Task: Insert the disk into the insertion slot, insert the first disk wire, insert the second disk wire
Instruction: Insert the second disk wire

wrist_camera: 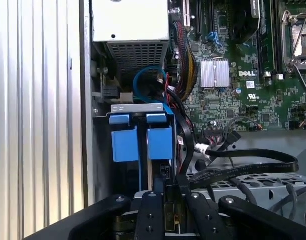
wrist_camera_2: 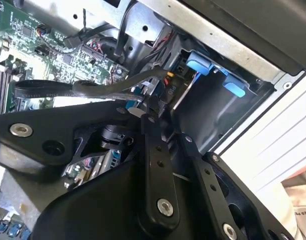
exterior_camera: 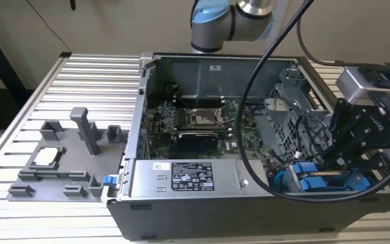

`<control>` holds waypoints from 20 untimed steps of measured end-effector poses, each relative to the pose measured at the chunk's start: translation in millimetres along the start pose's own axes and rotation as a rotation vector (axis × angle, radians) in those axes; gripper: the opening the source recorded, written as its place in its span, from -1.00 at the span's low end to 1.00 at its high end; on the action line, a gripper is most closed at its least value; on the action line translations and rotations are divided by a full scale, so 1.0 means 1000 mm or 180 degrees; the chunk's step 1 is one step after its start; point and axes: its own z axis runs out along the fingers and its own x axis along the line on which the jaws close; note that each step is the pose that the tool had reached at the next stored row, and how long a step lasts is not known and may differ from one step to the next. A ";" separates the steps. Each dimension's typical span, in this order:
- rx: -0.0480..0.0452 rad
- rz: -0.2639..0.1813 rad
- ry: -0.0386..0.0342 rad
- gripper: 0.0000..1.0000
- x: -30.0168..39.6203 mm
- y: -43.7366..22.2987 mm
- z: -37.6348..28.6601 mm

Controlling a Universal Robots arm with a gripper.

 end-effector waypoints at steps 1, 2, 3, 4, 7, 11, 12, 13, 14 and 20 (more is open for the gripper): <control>-0.0004 0.0001 0.0001 -0.51 0.0002 0.0001 -0.0014; -0.0007 0.0002 0.0000 -0.51 0.0003 0.0002 -0.0027; -0.0008 0.0002 0.0000 -0.51 0.0004 0.0001 -0.0029; -0.0008 0.0001 0.0000 -0.51 0.0003 0.0000 -0.0029; -0.0010 0.0002 0.0000 -0.51 0.0003 0.0005 -0.0077; -0.0011 0.0005 0.0000 -0.51 -0.0006 0.0025 -0.0253; -0.0011 0.0006 0.0000 -0.51 -0.0008 0.0029 -0.0296; -0.0011 0.0006 0.0000 -0.51 -0.0009 0.0034 -0.0334; -0.0011 0.0006 0.0000 -0.51 -0.0010 0.0036 -0.0360; -0.0011 0.0006 0.0000 -0.51 -0.0011 0.0037 -0.0366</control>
